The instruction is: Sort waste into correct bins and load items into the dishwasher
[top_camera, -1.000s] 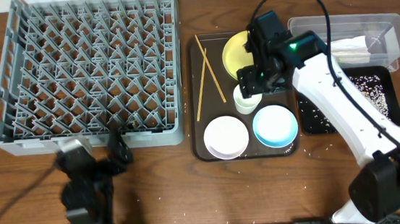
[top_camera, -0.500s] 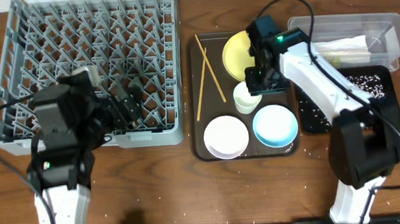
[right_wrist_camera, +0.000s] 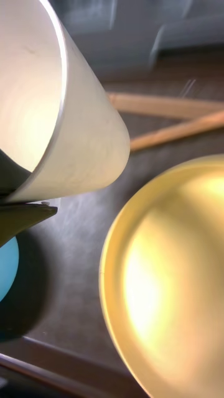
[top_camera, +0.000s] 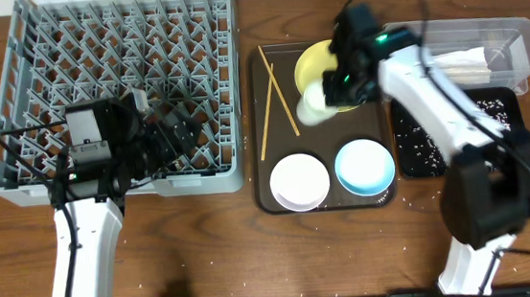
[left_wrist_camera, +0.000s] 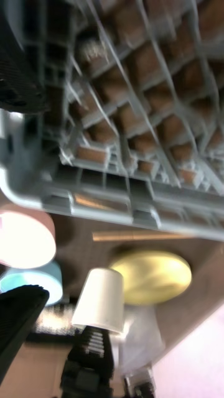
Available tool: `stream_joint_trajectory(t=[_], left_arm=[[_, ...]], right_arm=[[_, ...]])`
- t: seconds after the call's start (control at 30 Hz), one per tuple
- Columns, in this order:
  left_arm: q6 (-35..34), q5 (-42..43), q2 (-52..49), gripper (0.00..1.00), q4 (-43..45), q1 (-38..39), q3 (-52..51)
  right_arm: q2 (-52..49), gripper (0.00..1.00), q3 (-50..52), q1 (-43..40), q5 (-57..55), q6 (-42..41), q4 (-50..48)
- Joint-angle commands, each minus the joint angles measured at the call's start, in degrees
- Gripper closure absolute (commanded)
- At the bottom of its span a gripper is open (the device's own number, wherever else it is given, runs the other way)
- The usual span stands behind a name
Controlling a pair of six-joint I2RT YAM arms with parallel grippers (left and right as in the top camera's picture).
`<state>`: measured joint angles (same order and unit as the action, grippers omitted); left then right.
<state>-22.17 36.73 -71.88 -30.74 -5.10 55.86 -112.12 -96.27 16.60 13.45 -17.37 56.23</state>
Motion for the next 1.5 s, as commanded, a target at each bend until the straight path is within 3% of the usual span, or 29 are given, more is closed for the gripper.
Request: stream_joint_trajectory(t=[0.0,0.07,0.2,0.4,0.83,1.47], left_arm=[[-3.3,18.5,-1.9,0.11,6.5,0.2,0.6],[-4.7,29.7,-3.8,0.11,13.9,0.2,0.6],[-9.1,42.3,-7.2,0.11,23.7,0.2,0.6],[-10.1,52.1,-10.5,0.11,25.9,0.2,0.6],[-11.2,53.3,-10.7,0.11,25.9,0.2,0.6],[-11.1,53.2,-10.7,0.11,25.9,0.2,0.6]], right_arm=[[6.8,0.99,-3.1,-3.8,13.8,0.9,-1.5],[6.9,0.99,-3.0,-5.2,24.4,2.8,-3.3],[6.3,0.99,-1.6,-5.4,38.4,5.7,-8.8],[5.3,0.99,-1.3,-1.9,45.9,5.6,-15.9],[4.6,0.99,-1.1,6.5,50.0,5.4,-18.1],[-3.3,0.99,-1.1,10.3,55.4,4.1,-20.5]])
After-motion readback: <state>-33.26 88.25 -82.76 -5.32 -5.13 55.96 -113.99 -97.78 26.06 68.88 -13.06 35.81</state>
